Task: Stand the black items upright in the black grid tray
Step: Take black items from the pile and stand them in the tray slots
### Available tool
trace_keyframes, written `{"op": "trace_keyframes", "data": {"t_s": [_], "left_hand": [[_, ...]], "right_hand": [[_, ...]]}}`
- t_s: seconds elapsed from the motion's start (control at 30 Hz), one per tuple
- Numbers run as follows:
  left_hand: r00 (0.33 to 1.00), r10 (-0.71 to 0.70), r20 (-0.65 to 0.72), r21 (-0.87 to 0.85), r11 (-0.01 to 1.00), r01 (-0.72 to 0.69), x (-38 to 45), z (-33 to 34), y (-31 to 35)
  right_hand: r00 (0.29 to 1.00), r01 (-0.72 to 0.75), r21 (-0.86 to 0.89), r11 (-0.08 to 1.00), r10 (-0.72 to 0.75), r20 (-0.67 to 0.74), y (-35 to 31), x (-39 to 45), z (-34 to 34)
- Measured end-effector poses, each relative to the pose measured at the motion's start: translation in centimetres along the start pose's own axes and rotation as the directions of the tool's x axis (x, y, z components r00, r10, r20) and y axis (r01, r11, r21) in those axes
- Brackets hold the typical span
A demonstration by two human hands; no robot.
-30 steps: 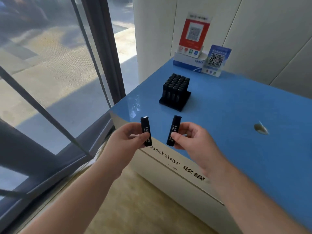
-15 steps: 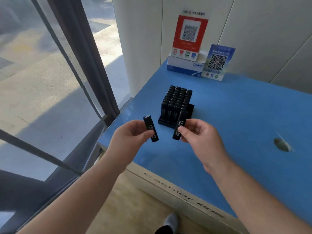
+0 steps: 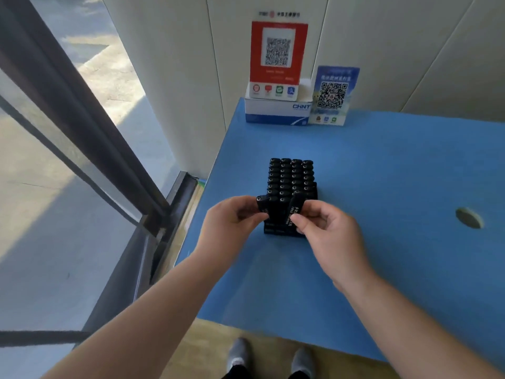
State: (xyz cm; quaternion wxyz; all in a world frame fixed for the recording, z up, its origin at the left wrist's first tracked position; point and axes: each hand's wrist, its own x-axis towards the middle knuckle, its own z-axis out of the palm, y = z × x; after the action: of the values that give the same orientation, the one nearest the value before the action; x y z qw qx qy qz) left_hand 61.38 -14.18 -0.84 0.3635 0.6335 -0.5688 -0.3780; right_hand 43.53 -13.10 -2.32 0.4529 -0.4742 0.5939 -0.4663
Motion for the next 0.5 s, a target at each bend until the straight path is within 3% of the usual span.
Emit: {"op": "trace_keyframes", "data": {"t_s": [0.33, 0.5], "left_hand": [[0.984, 0.138, 0.114, 0.155, 0.976, -0.154, 2.5, 0.2, -2.1], [0.974, 0.162, 0.159, 0.153, 0.971, -0.186, 2.8, 0.2, -2.5]], "right_hand": [[0.976, 0.001, 0.029, 1.000, 0.006, -0.217, 1.6, -0.4, 2.1], [0.965, 0.009, 0.020, 1.000, -0.003, -0.263, 2.0, -0.6, 2.5]]}}
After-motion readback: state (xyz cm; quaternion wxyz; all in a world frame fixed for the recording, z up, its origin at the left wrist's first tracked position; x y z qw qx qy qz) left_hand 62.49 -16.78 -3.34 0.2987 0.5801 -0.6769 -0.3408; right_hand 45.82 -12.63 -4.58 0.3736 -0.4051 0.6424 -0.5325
